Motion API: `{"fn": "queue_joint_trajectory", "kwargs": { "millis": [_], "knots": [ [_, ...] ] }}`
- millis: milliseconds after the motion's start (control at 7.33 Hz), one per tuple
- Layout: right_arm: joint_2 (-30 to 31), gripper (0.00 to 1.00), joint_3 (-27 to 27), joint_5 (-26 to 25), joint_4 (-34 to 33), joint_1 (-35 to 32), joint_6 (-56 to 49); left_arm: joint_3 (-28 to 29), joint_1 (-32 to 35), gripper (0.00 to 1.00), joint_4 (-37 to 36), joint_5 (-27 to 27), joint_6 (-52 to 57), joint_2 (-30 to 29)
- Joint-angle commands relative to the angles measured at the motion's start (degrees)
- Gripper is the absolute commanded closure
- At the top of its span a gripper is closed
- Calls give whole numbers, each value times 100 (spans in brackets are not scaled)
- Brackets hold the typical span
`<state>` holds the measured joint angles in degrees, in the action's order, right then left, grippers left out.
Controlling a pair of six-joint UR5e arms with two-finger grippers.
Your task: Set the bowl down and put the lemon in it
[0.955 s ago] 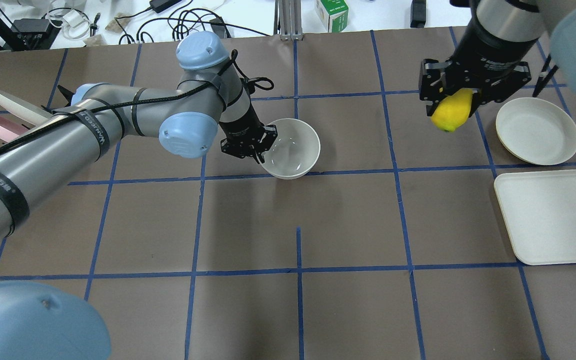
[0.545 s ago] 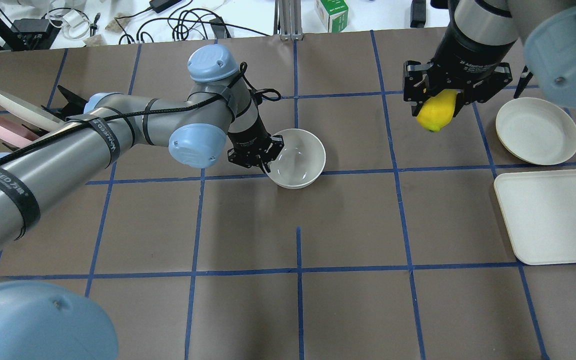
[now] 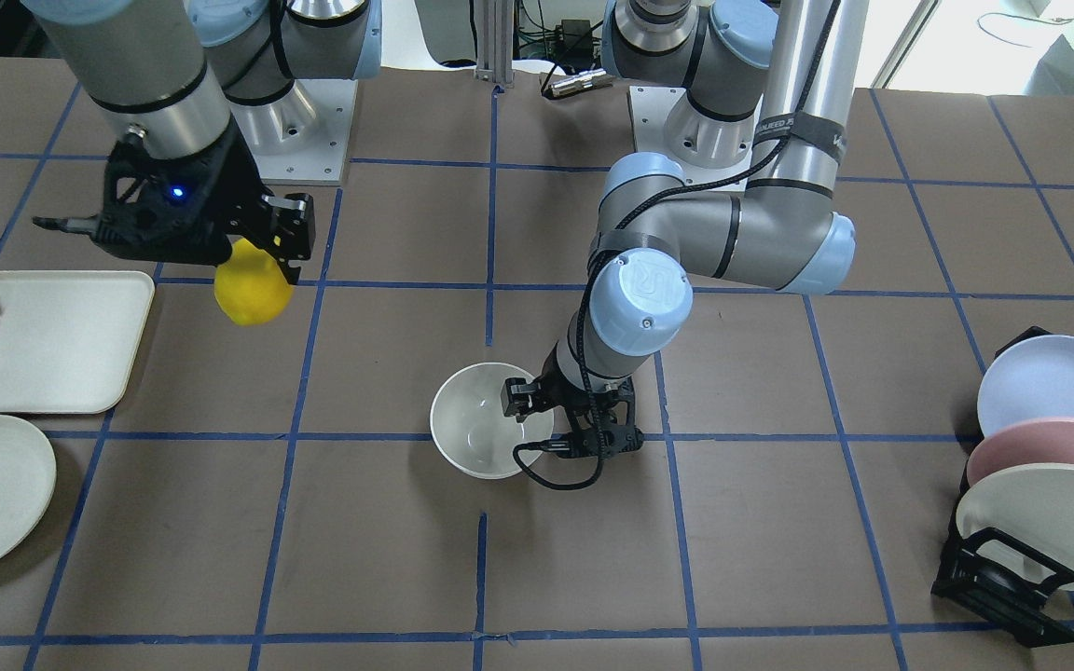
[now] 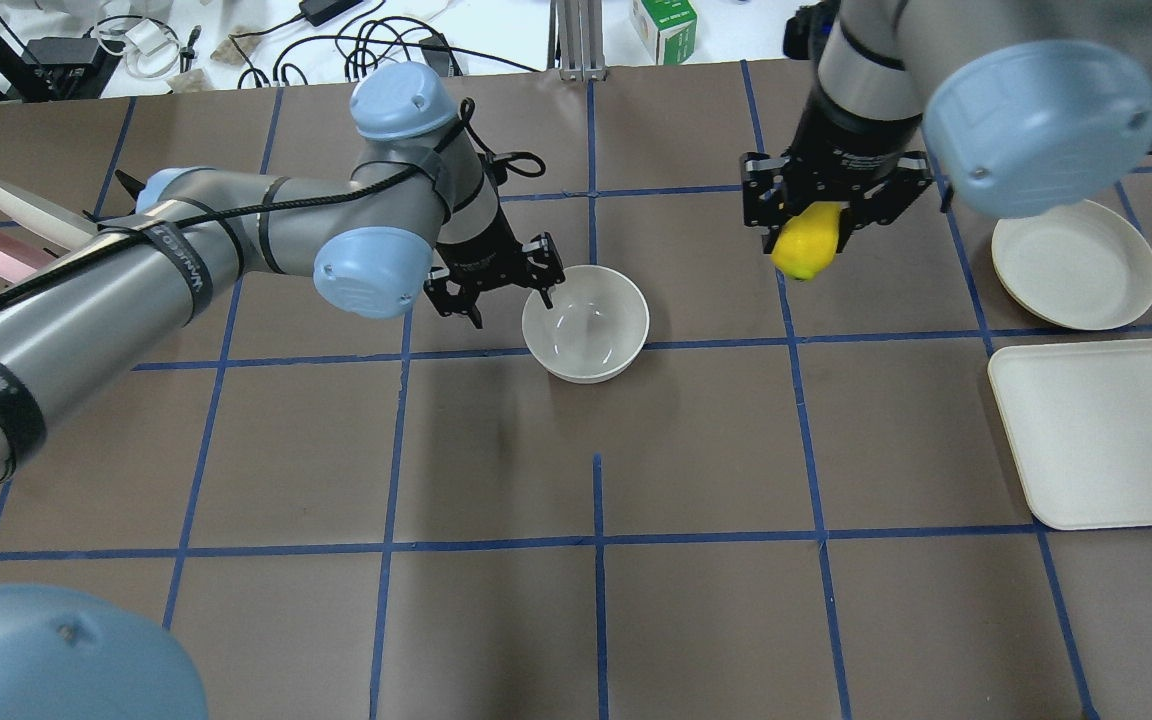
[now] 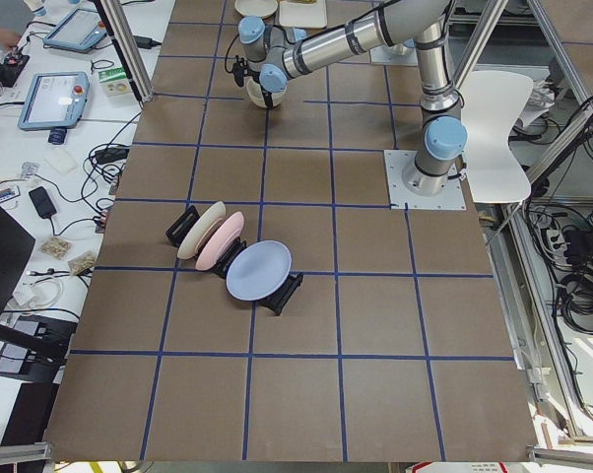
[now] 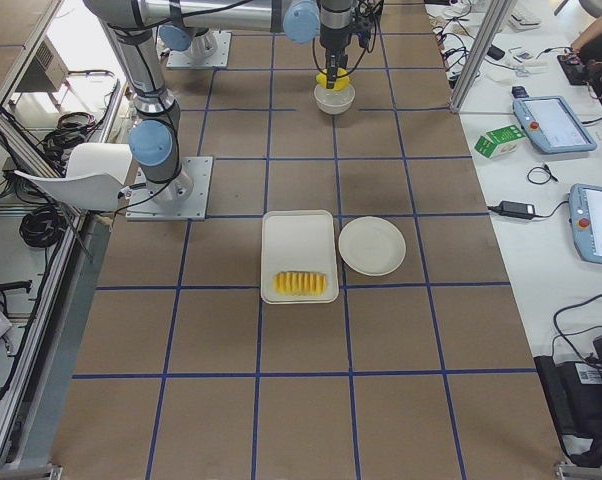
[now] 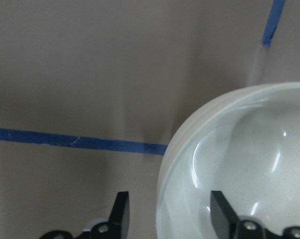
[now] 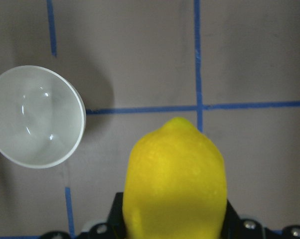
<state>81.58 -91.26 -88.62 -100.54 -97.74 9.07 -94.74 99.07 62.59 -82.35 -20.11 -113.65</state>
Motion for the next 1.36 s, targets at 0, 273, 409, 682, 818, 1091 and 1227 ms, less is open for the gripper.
{"fn": "queue_joint_trajectory", "kwargs": {
  "millis": [0, 273, 409, 682, 818, 1091, 1227],
  "knots": [
    [-1305, 98, 3, -102, -1757, -953, 1030, 436, -535, 0, 609, -386, 618, 351],
    [-1889, 98, 3, -68, -2242, -1456, 1123, 963, -1228, 0, 1690, -578, 1532, 860],
    [-2039, 98, -6, -77, -2242, -1571, 1053, 1061, -1354, 0, 2095, -676, 1598, 1106],
    [-2241, 98, -24, -77, -2400, -1599, 808, 1028, -1381, 0, 2528, -712, 1607, 1668],
    [-2425, 93, -6, -77, -2496, -1599, 711, 958, -1329, 0, 2695, -686, 1598, 1967],
    [-2445, 1, -15, -103, -2497, -1599, 771, 852, -1320, 0, 2828, -624, 1598, 2303],
    [-2375, 0, 3, -112, -2445, -1573, 780, 712, -1320, 0, 2794, -659, 1607, 2330]
  ]
}}
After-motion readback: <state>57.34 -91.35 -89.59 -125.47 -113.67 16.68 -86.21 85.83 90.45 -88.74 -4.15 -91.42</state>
